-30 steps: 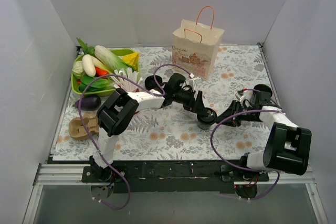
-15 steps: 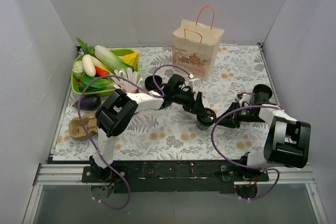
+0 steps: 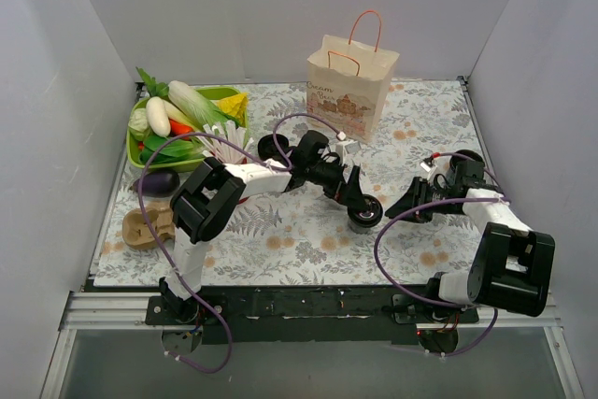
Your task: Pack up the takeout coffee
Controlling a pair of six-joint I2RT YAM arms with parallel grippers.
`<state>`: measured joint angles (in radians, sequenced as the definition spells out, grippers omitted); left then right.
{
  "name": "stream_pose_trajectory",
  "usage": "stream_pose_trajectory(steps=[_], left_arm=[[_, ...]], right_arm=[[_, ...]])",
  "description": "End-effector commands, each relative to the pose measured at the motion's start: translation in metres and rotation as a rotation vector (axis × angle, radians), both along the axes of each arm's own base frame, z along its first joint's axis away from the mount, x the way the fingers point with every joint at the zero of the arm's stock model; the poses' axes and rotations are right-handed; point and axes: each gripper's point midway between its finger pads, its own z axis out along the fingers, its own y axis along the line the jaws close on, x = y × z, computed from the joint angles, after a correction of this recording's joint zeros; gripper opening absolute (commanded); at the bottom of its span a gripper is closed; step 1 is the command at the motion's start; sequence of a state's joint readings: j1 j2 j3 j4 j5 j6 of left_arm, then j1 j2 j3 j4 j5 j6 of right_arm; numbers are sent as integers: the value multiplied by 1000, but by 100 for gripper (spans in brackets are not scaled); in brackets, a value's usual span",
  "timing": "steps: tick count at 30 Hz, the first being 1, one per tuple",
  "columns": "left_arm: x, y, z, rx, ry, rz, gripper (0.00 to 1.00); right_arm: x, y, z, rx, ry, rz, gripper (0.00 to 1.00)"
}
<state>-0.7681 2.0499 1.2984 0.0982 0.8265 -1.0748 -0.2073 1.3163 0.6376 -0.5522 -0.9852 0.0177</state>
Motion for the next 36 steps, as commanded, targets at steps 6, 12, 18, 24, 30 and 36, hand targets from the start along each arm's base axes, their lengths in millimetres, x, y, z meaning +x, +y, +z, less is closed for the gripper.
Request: stream_pose_trajectory(steps=[6, 12, 18, 24, 30, 36], left_arm=[[-2, 3, 19, -31, -39, -50, 98], [-11, 2, 44, -98, -37, -99, 98], [-4, 1, 53, -115, -64, -92, 98], [8, -3, 75, -147, -148, -91, 98], [54, 1, 80, -18, -329, 68, 98], [92, 45, 126, 20, -533, 264, 98]], right_arm=[[24, -9, 13, -59, -152, 41, 40], [36, -11, 22, -60, -178, 50, 40], [44, -16, 28, -94, -226, 63, 40], [51, -20, 42, -159, -371, 147, 43], [55, -12, 64, -318, -623, 360, 75], [40, 41, 85, -430, -892, 724, 85]])
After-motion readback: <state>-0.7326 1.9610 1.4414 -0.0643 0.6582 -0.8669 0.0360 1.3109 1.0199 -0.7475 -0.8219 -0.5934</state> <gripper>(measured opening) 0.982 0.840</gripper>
